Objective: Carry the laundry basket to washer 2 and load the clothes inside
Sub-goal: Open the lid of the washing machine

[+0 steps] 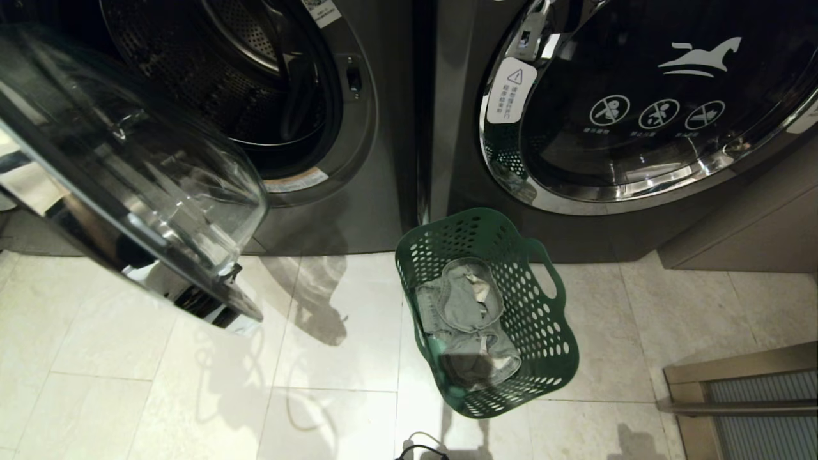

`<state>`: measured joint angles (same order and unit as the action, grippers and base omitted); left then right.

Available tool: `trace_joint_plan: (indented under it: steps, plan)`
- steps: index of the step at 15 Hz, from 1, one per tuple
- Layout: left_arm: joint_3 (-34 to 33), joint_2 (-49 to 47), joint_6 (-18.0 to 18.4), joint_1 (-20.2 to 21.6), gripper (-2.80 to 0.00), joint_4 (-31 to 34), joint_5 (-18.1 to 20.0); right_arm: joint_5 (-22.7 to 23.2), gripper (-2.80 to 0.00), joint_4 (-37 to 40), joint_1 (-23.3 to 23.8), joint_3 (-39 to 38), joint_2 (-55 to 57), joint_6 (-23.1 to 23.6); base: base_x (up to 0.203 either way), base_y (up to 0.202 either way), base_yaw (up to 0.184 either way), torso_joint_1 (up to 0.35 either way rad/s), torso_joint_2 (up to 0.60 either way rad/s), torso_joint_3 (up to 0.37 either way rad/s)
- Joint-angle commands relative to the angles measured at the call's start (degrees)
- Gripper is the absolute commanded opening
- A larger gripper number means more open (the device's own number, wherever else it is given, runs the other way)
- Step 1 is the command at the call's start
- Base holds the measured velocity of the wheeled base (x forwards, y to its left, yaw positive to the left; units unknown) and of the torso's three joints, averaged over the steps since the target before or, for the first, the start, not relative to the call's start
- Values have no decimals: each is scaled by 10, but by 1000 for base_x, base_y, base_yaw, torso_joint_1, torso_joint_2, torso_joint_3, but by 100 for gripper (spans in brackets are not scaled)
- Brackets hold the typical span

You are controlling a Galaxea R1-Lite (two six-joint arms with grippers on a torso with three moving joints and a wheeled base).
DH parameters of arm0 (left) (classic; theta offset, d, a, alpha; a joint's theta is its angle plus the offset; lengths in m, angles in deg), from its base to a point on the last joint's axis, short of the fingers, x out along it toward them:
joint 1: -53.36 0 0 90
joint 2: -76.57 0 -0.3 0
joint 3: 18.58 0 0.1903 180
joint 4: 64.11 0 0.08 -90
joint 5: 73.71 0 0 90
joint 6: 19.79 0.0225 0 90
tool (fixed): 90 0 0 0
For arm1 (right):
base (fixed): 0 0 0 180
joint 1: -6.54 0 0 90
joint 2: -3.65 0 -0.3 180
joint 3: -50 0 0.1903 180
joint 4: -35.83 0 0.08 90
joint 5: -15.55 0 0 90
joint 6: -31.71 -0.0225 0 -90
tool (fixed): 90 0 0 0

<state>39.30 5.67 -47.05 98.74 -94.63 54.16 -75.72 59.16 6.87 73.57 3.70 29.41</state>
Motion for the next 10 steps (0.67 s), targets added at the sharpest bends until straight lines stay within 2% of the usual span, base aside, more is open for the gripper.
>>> trace_joint_plan:
  steps: [1,5,10]
  plan:
    - [5,13,-8,47,0,1,3,-1,-280,0,0,-1,0,-6,0,0,0,0,0,0]
    - [56,11,-8,53,0,4,0,-1,-280,0,0,0,0,-6,0,0,0,0,0,0]
    - [197,-11,-5,138,0,28,-11,-1,-280,0,0,-1,0,-6,0,0,0,0,0,0]
